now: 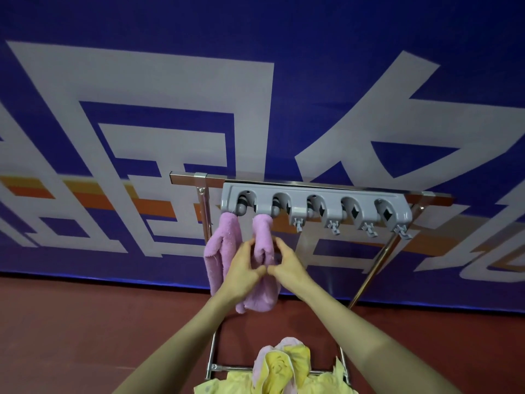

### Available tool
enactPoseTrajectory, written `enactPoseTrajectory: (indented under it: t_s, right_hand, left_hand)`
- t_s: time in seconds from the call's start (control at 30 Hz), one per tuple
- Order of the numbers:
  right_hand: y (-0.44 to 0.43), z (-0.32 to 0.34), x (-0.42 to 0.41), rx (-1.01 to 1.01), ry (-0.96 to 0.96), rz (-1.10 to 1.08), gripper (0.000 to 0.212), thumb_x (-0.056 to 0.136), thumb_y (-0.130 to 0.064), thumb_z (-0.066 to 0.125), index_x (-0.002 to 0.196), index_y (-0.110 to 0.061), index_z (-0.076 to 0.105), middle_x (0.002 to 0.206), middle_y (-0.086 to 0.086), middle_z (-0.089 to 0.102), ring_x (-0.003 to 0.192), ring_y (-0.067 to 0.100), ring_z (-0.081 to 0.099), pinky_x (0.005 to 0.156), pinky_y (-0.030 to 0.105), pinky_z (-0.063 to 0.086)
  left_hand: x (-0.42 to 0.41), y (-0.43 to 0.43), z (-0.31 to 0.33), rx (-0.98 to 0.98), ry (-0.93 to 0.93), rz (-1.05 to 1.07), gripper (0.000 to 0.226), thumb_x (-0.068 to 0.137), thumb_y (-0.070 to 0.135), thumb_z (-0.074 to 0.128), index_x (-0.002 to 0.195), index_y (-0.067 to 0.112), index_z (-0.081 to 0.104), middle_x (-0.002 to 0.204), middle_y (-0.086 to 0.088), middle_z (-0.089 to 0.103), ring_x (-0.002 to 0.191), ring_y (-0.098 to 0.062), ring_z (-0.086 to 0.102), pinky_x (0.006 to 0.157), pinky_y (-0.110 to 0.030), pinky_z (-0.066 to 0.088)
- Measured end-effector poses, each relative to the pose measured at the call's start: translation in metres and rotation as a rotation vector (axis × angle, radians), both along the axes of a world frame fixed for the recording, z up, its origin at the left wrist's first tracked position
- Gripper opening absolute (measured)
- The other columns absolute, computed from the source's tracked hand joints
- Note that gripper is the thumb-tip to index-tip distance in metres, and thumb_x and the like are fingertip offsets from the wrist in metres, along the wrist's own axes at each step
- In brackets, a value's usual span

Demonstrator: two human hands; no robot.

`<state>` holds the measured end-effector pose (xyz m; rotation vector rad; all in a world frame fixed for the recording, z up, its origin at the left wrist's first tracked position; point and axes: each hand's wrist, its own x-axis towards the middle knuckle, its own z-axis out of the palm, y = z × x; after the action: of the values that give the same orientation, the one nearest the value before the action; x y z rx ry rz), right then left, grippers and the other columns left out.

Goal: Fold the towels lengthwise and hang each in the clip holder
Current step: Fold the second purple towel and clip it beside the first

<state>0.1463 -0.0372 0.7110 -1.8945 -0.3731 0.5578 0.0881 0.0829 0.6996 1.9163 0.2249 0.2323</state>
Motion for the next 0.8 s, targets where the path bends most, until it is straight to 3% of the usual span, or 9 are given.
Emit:
enactPoseTrajectory:
  t_s: [0.1,0.2,0.3,0.47,0.53,0.63,0.7,0.77,0.8]
  right_hand:
    - [-0.002,-0.001,0.001,-0.074,-0.085,-0.017,0.055,0.076,-0.005,0.059,0.127,-0.025,0.052,0.112,-0.003,0.069,0.104,0.010,0.064,0.086,0.023,0.050]
    - [0.000,0.003,0.002,-0.222,-0.240,-0.051,0.036,0.085,-0.003,0.050,0.116,-0.016,0.059,0.103,0.007,0.070,0.095,0.024,0.065,0.080,0.037,0.053]
    - [-0.003,0.007,0.004,-0.467,-0.433,-0.015,0.029,0.088,-0.001,0.043,0.111,-0.009,0.060,0.100,0.014,0.069,0.092,0.036,0.063,0.073,0.041,0.051]
    - [-0.004,0.014,0.006,-0.724,-0.615,-0.076,0.034,0.092,-0.005,0.043,0.121,-0.016,0.055,0.110,0.009,0.068,0.101,0.035,0.063,0.073,0.035,0.045]
    - [-0.002,0.013,0.004,-0.730,-0.600,-0.083,0.035,0.092,-0.004,0.042,0.122,-0.016,0.055,0.109,0.010,0.068,0.100,0.034,0.064,0.072,0.035,0.046]
    - [0.002,0.008,-0.002,-0.611,-0.461,-0.080,0.032,0.090,-0.005,0.046,0.119,-0.013,0.055,0.103,0.015,0.068,0.095,0.037,0.064,0.069,0.036,0.047]
    - [0.006,0.004,-0.008,-0.479,-0.316,-0.075,0.029,0.089,-0.007,0.048,0.116,-0.014,0.057,0.100,0.015,0.068,0.093,0.037,0.063,0.072,0.041,0.052]
    - [0.010,-0.002,-0.014,-0.390,-0.183,-0.070,0.034,0.085,-0.012,0.045,0.115,-0.021,0.057,0.097,0.013,0.068,0.090,0.034,0.063,0.076,0.042,0.052]
    - [0.012,-0.004,-0.016,-0.368,-0.132,-0.061,0.033,0.084,-0.013,0.043,0.113,-0.022,0.057,0.097,0.012,0.068,0.088,0.031,0.063,0.075,0.040,0.052]
  left_hand:
    - [0.003,-0.001,0.009,0.014,0.019,0.049,0.022,0.088,0.005,0.043,0.098,0.008,0.062,0.093,-0.008,0.067,0.090,-0.018,0.062,0.085,-0.036,0.052]
    - [0.000,0.005,0.016,0.124,0.009,0.108,0.024,0.095,0.000,0.043,0.100,0.021,0.053,0.086,0.009,0.057,0.089,-0.014,0.054,0.077,-0.020,0.044]
    - [-0.004,0.011,0.023,0.095,-0.074,0.150,0.028,0.095,-0.004,0.039,0.101,0.012,0.061,0.087,0.002,0.059,0.081,-0.010,0.054,0.069,-0.010,0.043]
    - [-0.008,0.012,0.024,0.218,-0.082,0.135,0.024,0.088,0.017,0.036,0.091,0.020,0.060,0.078,0.007,0.057,0.069,0.000,0.046,0.064,-0.018,0.040]
    - [-0.007,0.012,0.020,0.239,-0.065,0.118,0.024,0.083,0.019,0.037,0.078,0.013,0.060,0.067,0.000,0.052,0.061,-0.005,0.041,0.058,-0.022,0.036]
    - [-0.007,0.009,0.029,0.091,-0.046,0.200,0.018,0.078,0.021,0.048,0.063,0.012,0.045,0.064,-0.004,0.032,0.064,-0.016,0.029,0.061,-0.035,0.027]
    - [-0.008,0.005,0.032,-0.008,-0.041,0.099,0.018,0.082,0.014,0.046,0.065,0.006,0.046,0.068,-0.005,0.033,0.068,-0.017,0.031,0.066,-0.035,0.030]
    - [-0.011,0.001,0.034,-0.039,-0.008,0.012,0.018,0.091,-0.001,0.038,0.077,-0.003,0.051,0.071,-0.006,0.040,0.066,-0.011,0.040,0.067,-0.025,0.038]
    - [-0.011,-0.001,0.034,-0.035,0.001,-0.014,0.021,0.094,-0.004,0.036,0.085,0.002,0.054,0.075,-0.002,0.045,0.067,-0.006,0.043,0.069,-0.019,0.040]
